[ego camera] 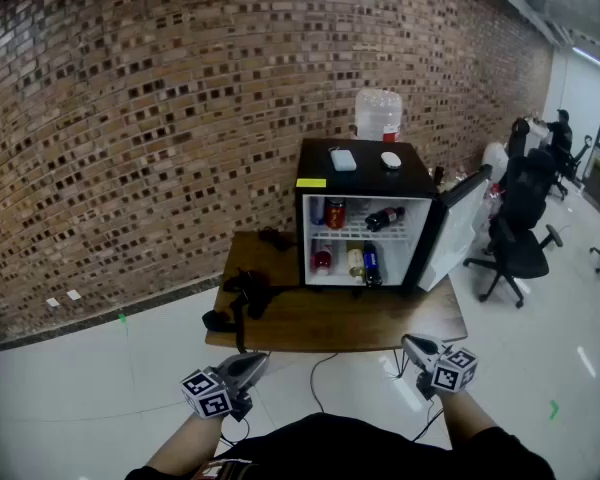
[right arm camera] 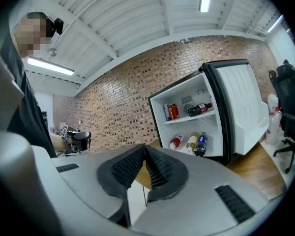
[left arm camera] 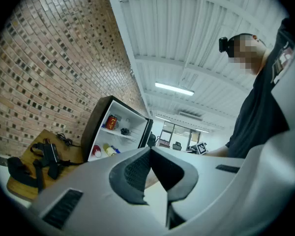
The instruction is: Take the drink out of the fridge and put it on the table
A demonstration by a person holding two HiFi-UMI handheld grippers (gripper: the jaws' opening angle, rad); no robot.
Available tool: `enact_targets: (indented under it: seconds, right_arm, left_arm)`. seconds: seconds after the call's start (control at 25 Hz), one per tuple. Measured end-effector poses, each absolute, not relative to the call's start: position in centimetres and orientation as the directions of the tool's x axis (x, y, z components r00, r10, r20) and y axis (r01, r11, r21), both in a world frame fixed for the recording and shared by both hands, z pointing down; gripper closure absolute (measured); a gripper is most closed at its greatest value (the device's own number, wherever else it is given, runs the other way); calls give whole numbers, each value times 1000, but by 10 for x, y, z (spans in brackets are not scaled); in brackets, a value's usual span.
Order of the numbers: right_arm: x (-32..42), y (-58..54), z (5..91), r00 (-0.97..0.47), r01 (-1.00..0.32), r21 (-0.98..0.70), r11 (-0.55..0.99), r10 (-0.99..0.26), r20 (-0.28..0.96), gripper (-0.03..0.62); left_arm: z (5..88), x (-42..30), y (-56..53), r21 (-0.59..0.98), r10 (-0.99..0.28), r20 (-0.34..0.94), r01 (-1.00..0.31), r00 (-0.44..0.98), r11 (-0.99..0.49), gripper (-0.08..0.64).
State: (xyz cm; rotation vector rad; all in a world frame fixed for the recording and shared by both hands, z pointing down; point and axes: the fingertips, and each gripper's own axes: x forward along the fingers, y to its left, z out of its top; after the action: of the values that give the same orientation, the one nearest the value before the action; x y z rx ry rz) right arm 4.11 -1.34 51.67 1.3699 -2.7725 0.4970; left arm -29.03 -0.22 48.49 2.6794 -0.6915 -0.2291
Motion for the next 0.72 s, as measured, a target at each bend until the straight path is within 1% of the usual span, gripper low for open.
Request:
enact_targets:
  seconds: [0.16,0.24,0.36,0.48,0.52,0.6,0.64,0.72]
  right_arm:
    - [34,-45,492,-590,-795,-250,553,-800,107,547]
    - [36,-58,485,-580,-802,-241,546,-809,98,486]
    - [49,-72,479,-581,-804,-222,552,-808,95,485]
    - [76,-87,485,-592,-799,-207,565,-799,101,483]
    - [89,-94,489,-599,-796,-195,574,-794,107,483]
    - [116,-107,499,-620,-782,-169,599,-774,125,440]
    - [129,-112,503,-633,-774,-156,614,-761,141,440]
    - [156,-120,510,-657,-754,-155,638,-735,169,440]
  left_arm:
    - [480,-301,-37,364,-515,-61,-462,855,-809,560]
    - [478,-298,-50,338,-502,-50,-459,863,-822,560]
    - [476,-280,-73,311,-490,-35,-457,871,-833,553]
    - [476,-243,-105,280,-492,-13,-469,871,-838,521]
    - [475,-225,-118,265,-491,-1,-473,871,-840,489]
    - [471,-184,-148,230,-492,29,-485,870,-844,449]
    - [468,-162,-164,213,-498,44,-495,866,-842,428]
    - [462,-118,-194,184,-516,70,-520,854,-834,417]
